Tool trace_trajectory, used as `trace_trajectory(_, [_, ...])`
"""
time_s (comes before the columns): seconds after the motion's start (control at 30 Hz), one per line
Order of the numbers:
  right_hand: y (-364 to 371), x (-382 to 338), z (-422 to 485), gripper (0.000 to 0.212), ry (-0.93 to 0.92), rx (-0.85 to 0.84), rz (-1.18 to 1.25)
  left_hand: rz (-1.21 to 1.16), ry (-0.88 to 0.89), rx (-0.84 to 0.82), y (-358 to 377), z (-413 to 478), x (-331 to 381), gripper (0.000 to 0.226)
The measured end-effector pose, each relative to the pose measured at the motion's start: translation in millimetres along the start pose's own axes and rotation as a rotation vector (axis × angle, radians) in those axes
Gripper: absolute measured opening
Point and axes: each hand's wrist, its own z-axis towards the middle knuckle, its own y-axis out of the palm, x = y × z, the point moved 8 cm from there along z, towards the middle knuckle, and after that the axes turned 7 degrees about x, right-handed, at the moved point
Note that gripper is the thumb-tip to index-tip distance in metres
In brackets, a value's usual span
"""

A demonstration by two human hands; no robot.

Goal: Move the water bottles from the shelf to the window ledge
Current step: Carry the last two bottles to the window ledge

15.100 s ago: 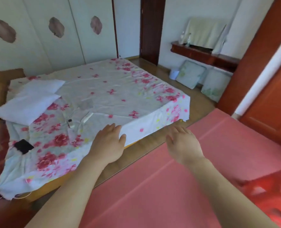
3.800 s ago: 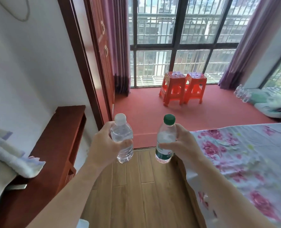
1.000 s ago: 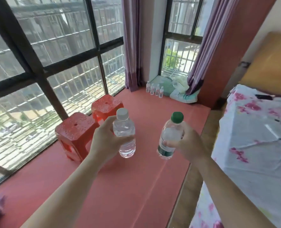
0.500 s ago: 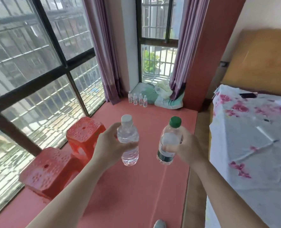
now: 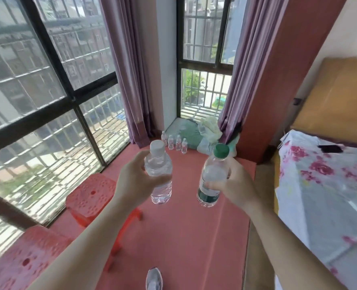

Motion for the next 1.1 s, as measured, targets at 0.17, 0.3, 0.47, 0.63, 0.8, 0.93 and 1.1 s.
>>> trace_trajectory(0.17, [29.9, -0.4, 86.7, 0.062, 0.009, 0.07, -0.004, -0.026, 0.021, -0.04, 25.0, 97.3, -22.2, 0.066])
trace_trajectory(0.3, [50.7, -0.8, 148.1, 0.056, 0.045, 0.118, 0.029, -0.009, 0.062, -0.088, 46.8, 176.5, -29.6, 0.067])
trace_trajectory(0.47, [49.4, 6.9, 212.0, 0.055, 0.107, 0.208, 0.047, -0.018, 0.11, -0.196, 87.8, 253.1, -21.3, 0.066])
trace_trajectory(0.63, [38.1, 25.7, 289.6, 0.057, 0.139, 0.249, 0.069, -0.001, 0.097, -0.278, 150.7, 323.8, -25.4, 0.079])
trace_trajectory(0.8, [19.5, 46.6, 384.0, 0.06, 0.142, 0.274, 0.085, 0.053, 0.131, -0.279, 215.5, 400.0, -13.0, 0.078])
trace_trajectory(0.93, [-1.3, 44.3, 460.0, 0.053, 0.116, 0.262, 0.061, 0.031, 0.132, -0.271, 255.3, 465.1, 9.3, 0.077])
trace_trajectory(1.1, [-12.7, 41.9, 543.5, 0.056, 0.095, 0.231, 0.024, 0.008, 0.114, -0.233, 289.3, 531.7, 24.8, 0.073])
